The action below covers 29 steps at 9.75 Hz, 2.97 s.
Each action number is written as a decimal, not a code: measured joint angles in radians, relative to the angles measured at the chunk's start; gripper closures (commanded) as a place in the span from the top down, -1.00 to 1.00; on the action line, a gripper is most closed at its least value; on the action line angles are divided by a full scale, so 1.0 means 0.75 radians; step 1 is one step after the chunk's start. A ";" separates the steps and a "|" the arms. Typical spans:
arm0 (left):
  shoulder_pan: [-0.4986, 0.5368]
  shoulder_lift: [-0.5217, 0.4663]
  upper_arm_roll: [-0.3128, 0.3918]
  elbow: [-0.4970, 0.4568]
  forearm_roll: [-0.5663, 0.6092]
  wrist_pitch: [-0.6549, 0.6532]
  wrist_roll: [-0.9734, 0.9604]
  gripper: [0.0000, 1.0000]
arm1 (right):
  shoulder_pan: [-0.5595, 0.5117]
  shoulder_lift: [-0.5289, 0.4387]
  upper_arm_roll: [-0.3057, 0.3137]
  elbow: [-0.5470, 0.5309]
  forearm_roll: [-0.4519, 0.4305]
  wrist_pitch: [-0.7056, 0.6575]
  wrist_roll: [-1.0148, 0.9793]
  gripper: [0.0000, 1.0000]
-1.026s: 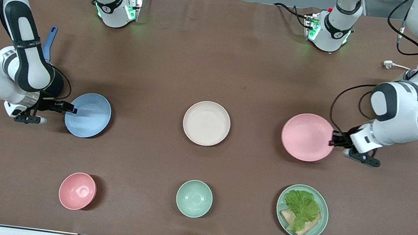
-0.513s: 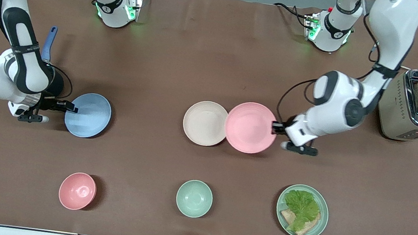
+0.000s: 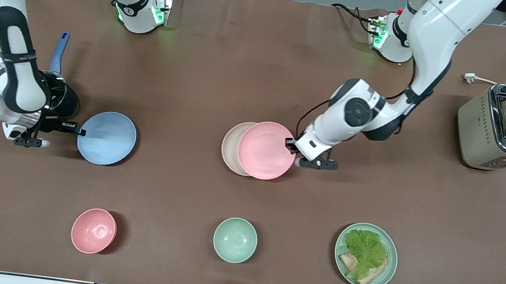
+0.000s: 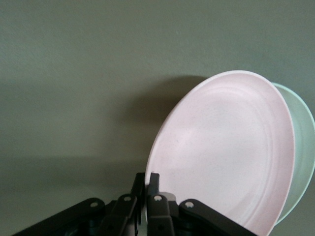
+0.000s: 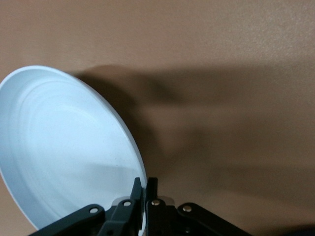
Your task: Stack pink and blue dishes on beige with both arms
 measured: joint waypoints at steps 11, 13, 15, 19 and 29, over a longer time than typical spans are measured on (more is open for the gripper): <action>-0.031 -0.203 0.093 0.165 0.162 -0.404 -0.208 1.00 | 0.204 -0.260 0.567 0.306 -0.317 -0.324 1.306 -0.99; -0.023 -0.340 0.291 0.170 0.166 -0.447 0.011 1.00 | 0.220 -0.247 0.751 0.241 -0.322 -0.129 1.495 -0.98; 0.015 -0.473 0.445 0.183 0.081 -0.512 0.298 1.00 | 0.299 -0.175 0.834 0.179 -0.326 0.077 1.647 -0.98; 0.031 -0.763 0.649 0.329 -0.171 -0.979 0.766 1.00 | 0.428 0.012 0.837 0.043 -0.332 0.512 1.741 -0.97; 0.041 -0.861 0.720 0.660 -0.175 -1.486 0.915 1.00 | 0.423 0.047 0.831 -0.037 -0.362 0.651 1.739 1.00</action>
